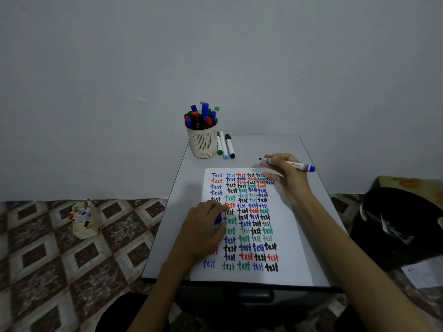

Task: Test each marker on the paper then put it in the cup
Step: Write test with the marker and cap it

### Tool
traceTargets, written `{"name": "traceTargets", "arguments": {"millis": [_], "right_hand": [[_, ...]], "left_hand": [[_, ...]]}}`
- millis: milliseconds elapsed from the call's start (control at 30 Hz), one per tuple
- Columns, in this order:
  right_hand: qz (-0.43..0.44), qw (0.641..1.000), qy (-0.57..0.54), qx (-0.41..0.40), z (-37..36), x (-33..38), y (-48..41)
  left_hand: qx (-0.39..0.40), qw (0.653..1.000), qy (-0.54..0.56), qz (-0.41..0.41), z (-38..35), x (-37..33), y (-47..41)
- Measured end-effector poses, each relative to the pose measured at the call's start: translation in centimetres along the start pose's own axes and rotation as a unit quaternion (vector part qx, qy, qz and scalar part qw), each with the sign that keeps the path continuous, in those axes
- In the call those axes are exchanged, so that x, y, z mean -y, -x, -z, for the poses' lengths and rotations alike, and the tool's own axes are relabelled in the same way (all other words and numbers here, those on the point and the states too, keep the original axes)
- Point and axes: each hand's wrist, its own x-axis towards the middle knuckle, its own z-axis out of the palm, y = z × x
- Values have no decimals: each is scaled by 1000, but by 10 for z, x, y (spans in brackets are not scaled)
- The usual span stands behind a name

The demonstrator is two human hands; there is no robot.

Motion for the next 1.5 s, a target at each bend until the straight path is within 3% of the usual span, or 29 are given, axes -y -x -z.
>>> {"name": "traceTargets", "arguments": {"millis": [133, 400, 867, 1500], "right_hand": [[-11, 997, 78, 12, 8, -10, -9], [56, 966, 248, -47, 10, -24, -17], [79, 939, 332, -40, 7, -29, -19], [77, 948, 302, -56, 11, -32, -19]], "left_hand": [[-1, 1000, 9, 5, -1, 3, 1], [-1, 1000, 16, 11, -3, 5, 0], [-1, 1000, 9, 13, -3, 5, 0], [1, 1000, 10, 15, -4, 6, 0]]}}
